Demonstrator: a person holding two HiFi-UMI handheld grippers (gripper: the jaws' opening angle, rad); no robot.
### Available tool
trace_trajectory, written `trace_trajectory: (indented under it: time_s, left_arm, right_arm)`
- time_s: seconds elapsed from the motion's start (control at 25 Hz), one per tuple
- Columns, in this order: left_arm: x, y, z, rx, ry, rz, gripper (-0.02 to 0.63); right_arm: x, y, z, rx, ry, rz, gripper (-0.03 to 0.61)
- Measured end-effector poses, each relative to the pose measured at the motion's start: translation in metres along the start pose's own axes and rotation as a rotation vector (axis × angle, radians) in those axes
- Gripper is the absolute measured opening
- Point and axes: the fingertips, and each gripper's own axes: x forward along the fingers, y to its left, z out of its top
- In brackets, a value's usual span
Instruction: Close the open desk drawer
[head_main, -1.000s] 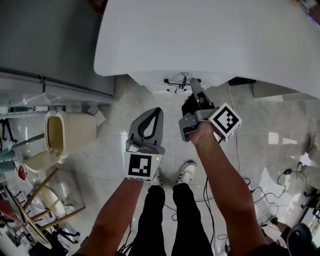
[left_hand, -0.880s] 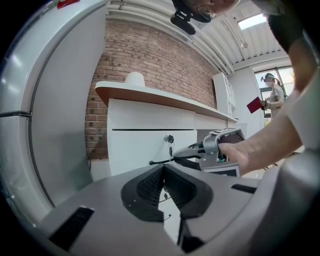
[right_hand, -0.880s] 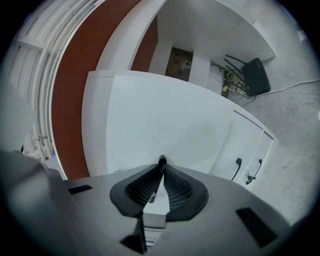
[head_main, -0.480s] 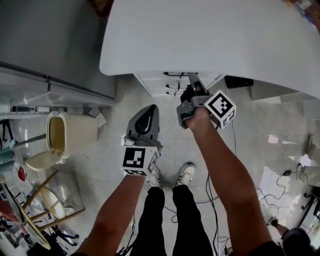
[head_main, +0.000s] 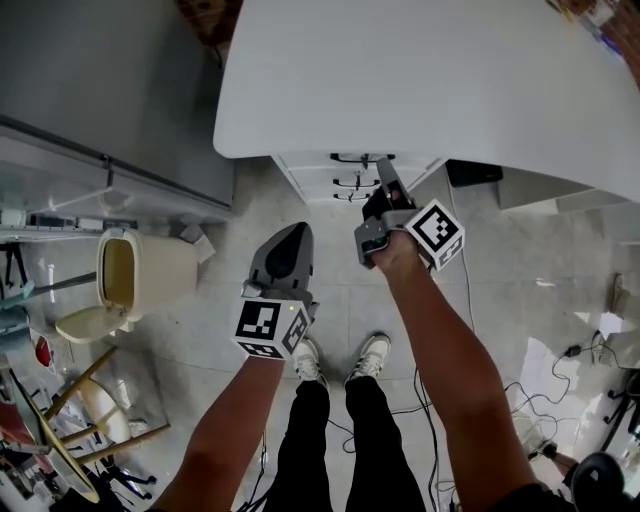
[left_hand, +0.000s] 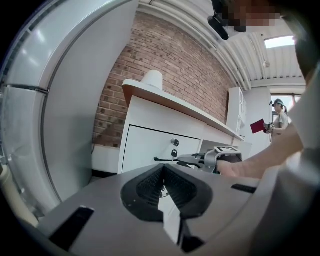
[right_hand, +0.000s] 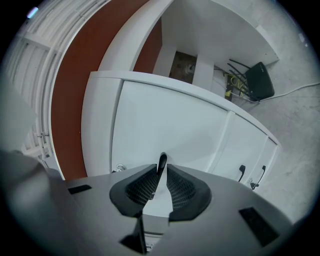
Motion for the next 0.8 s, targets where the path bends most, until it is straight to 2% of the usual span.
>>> trace_trajectory:
  time_s: [0.12, 0.28, 0.4, 0.56, 0.72, 0.8]
  left_arm:
    - [-0.003, -0.001, -0.001, 0.007, -0.004, -0.001, 0.008]
    - [-0.005, -0.005, 0.0, 0.035, -0.013, -0.009, 0.008]
    - [-0.008, -0.008, 0.001, 0.005, -0.007, -0.02, 0.008]
    - [-0.015, -0.013, 0.011, -0.022, -0.007, -0.026, 0.008]
    - [-0.025, -0.028, 0.019, 0.043, 0.005, -0.037, 0.008]
    - [-0.035, -0.042, 0.026, 0.094, -0.004, -0.05, 0.008]
  right_arm:
    - [-0.012, 0.006, -0.006, -0.044, 0.002, 0.021, 0.057]
    - [-0.036, 0.037, -0.022, -0.344, 0.081, 0.069, 0.055]
    - [-0.063, 0.064, -0.032, -0.479, 0.104, 0.122, 0.043]
    - [-0.1, 0.093, -0.037, -0.703, 0.104, 0.127, 0.037]
    - [-0.135, 0.114, -0.061, -0.98, 0.173, 0.123, 0.037]
    - [-0.159, 0.121, -0.076, -1.061, 0.206, 0.108, 0.037]
